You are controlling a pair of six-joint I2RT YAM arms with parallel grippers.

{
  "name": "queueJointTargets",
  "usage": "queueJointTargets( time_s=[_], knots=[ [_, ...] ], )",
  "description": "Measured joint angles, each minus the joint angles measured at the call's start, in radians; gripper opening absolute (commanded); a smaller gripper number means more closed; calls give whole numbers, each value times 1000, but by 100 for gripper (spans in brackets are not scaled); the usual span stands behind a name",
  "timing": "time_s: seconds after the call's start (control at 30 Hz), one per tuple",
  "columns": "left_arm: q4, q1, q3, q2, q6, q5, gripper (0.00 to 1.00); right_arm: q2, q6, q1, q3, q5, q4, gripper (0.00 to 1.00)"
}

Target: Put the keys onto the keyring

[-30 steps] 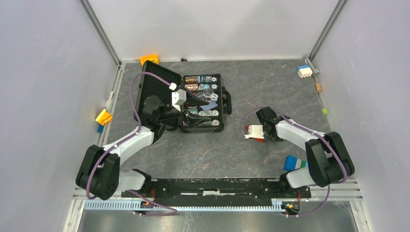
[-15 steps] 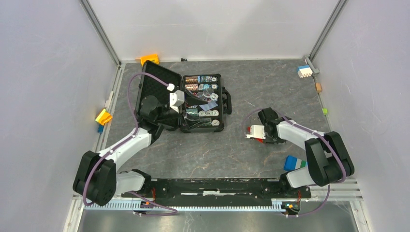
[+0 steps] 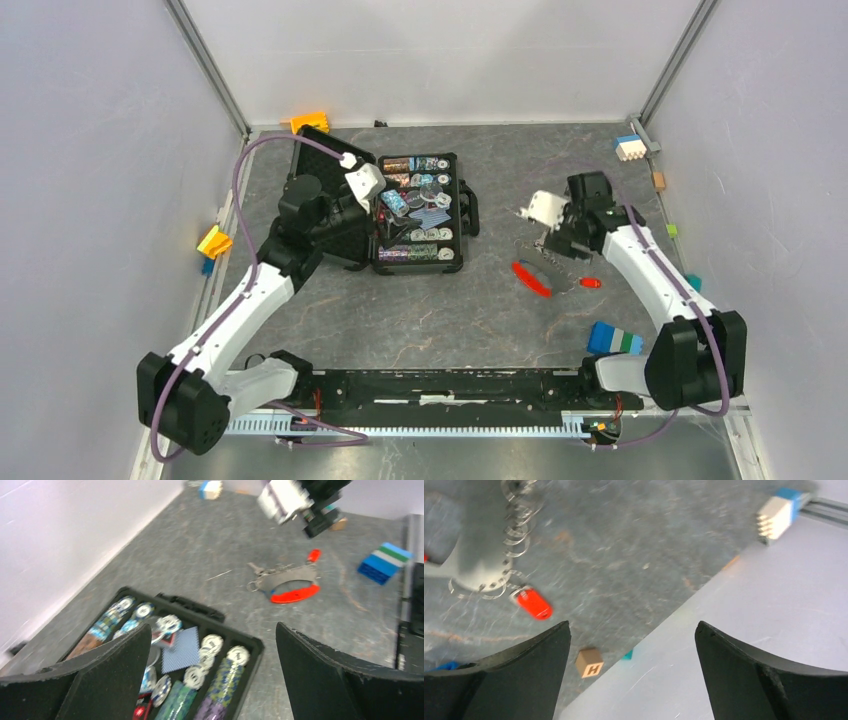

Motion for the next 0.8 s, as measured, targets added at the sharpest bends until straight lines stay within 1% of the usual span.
queueJointTargets(
  time_s=[0.1, 0.23, 0.43, 0.63, 0.7, 0.8],
  knots=[
    [-99, 0, 23, -36, 39, -134, 100, -15, 50, -35, 81, -63, 32, 98],
    [-211, 0, 18, -86, 91, -302, 100, -55, 137, -55, 101, -154, 99, 98],
    [-241, 13, -118, -187, 122, -528, 100, -98, 284, -56, 101, -256, 219, 98],
    [-234, 45, -211, -249, 115, -678, 100, -136, 407, -63, 98, -264, 287, 98],
    [-233, 57, -217, -274, 106, -705, 100, -184, 449, -69, 68, -252, 317, 98],
    [-226, 83, -224, -319, 86, -721, 100, -318, 512, -72, -35, -219, 370, 98]
  ],
)
